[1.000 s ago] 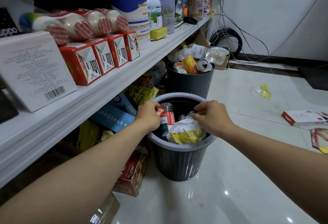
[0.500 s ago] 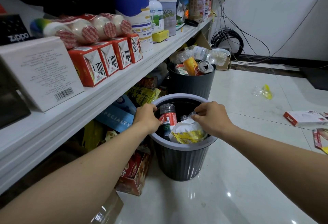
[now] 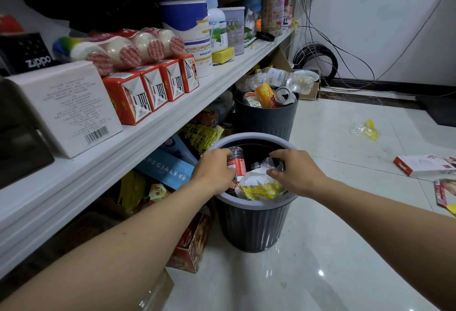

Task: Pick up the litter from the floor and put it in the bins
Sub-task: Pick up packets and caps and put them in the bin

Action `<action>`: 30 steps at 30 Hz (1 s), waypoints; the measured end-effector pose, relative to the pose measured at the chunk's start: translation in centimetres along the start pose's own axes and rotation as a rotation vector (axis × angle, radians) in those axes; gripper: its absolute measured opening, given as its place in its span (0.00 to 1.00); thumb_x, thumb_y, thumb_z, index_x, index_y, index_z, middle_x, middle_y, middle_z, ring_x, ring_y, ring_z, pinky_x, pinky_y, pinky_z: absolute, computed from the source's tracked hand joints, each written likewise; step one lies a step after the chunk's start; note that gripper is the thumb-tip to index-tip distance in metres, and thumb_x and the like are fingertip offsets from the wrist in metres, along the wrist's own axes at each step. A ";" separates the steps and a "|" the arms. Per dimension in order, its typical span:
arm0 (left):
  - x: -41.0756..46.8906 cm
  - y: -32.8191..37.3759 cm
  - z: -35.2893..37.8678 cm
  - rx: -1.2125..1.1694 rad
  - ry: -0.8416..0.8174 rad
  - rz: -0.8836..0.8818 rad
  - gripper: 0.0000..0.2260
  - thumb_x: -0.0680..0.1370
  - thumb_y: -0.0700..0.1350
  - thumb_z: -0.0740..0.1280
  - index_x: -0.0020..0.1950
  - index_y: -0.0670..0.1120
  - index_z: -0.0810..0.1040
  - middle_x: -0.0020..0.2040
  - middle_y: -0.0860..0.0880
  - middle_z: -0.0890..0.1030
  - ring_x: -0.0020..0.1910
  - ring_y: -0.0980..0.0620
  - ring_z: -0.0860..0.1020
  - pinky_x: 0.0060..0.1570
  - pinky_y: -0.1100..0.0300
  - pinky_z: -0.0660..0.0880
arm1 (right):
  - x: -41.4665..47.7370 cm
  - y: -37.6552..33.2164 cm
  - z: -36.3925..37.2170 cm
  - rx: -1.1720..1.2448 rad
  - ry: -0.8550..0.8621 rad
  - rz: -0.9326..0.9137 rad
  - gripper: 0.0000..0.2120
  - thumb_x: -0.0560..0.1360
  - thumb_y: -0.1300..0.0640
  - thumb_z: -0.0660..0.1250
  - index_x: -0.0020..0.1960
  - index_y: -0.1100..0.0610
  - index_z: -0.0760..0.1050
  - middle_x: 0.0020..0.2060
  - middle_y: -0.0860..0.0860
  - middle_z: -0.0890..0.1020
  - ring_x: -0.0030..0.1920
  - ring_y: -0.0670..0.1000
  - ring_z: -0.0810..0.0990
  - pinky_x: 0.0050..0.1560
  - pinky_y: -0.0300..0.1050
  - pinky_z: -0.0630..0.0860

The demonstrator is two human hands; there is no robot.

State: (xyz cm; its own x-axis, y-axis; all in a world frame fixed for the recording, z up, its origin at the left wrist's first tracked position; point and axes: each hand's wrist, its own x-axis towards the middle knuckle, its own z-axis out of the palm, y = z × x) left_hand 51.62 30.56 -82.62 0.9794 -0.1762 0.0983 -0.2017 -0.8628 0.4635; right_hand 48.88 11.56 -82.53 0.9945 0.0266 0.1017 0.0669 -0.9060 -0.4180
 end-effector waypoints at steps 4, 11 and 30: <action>-0.2 1.4 0.3 0.184 -0.046 0.180 0.15 0.78 0.49 0.65 0.64 0.49 0.75 0.61 0.47 0.78 0.58 0.46 0.76 0.53 0.52 0.75 | -0.9 0.9 -1.4 -0.094 -0.024 -0.022 0.20 0.75 0.51 0.67 0.66 0.56 0.73 0.59 0.51 0.80 0.58 0.54 0.77 0.56 0.49 0.76; -0.9 7.2 1.9 0.396 -0.078 0.375 0.23 0.82 0.54 0.57 0.75 0.47 0.64 0.74 0.48 0.66 0.73 0.47 0.62 0.69 0.51 0.62 | -4.0 5.3 -4.6 -0.266 -0.038 0.018 0.26 0.80 0.45 0.59 0.75 0.54 0.62 0.71 0.52 0.68 0.71 0.54 0.65 0.67 0.48 0.66; -10.3 36.7 25.5 0.465 -0.204 0.980 0.22 0.81 0.56 0.54 0.71 0.45 0.67 0.68 0.44 0.70 0.69 0.43 0.65 0.64 0.49 0.64 | -29.8 33.4 -9.1 -0.349 0.024 0.615 0.27 0.78 0.42 0.59 0.73 0.55 0.62 0.69 0.53 0.70 0.68 0.58 0.69 0.64 0.54 0.70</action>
State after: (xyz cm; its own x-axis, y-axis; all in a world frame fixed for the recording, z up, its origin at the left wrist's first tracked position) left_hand 34.18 -11.41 -89.09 0.3863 -0.9193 0.0749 -0.9121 -0.3928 -0.1170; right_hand 20.79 -23.32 -91.27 0.8413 -0.5391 -0.0387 -0.5402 -0.8364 -0.0928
